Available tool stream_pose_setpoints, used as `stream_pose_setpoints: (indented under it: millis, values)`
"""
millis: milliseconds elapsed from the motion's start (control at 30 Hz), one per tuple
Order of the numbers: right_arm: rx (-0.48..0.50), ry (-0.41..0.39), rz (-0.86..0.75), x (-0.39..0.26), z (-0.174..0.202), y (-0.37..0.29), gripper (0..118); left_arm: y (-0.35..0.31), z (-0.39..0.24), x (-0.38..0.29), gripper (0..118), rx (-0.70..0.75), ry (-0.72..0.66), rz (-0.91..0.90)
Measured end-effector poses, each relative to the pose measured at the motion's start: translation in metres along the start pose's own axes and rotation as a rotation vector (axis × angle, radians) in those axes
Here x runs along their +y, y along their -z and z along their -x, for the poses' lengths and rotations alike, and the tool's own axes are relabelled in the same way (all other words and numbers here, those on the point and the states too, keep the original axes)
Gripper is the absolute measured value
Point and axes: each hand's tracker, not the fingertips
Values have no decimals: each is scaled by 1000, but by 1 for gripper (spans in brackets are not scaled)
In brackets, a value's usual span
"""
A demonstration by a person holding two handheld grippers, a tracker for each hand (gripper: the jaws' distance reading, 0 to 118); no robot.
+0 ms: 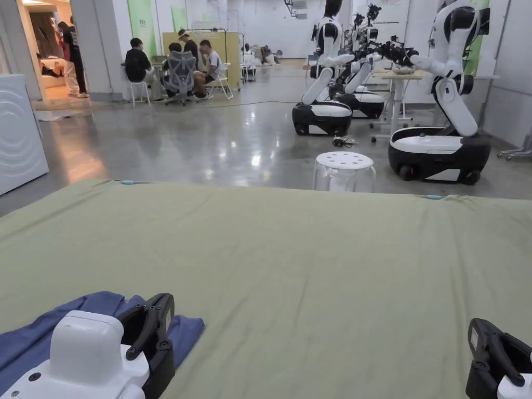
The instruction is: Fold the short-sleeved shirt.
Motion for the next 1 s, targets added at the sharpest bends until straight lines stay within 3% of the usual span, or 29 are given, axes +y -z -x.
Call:
stream_pose_setpoints:
  millis: [267, 667, 900, 933, 967, 1000]
  values:
    - [38, -18, -3, 5, 15, 3, 0, -8, 18, 6, 3, 31, -45, -6]
    - [223, -12, -19, 8, 75, 24, 0, -55, 84, 3, 3, 236, -31, 55]
    - [283, -34, 36, 0, 96, 23, 0, -26, 122, -8, 3, 185, 30, 231]
    - [286, -38, 43, -2, 96, 22, 0, -12, 128, -12, 6, 175, 43, 271]
    - [286, -42, 51, -4, 96, 21, 0, 5, 135, -16, 20, 165, 46, 324]
    - [287, -45, 61, -5, 94, 21, 0, 22, 144, -21, 47, 176, 51, 363]
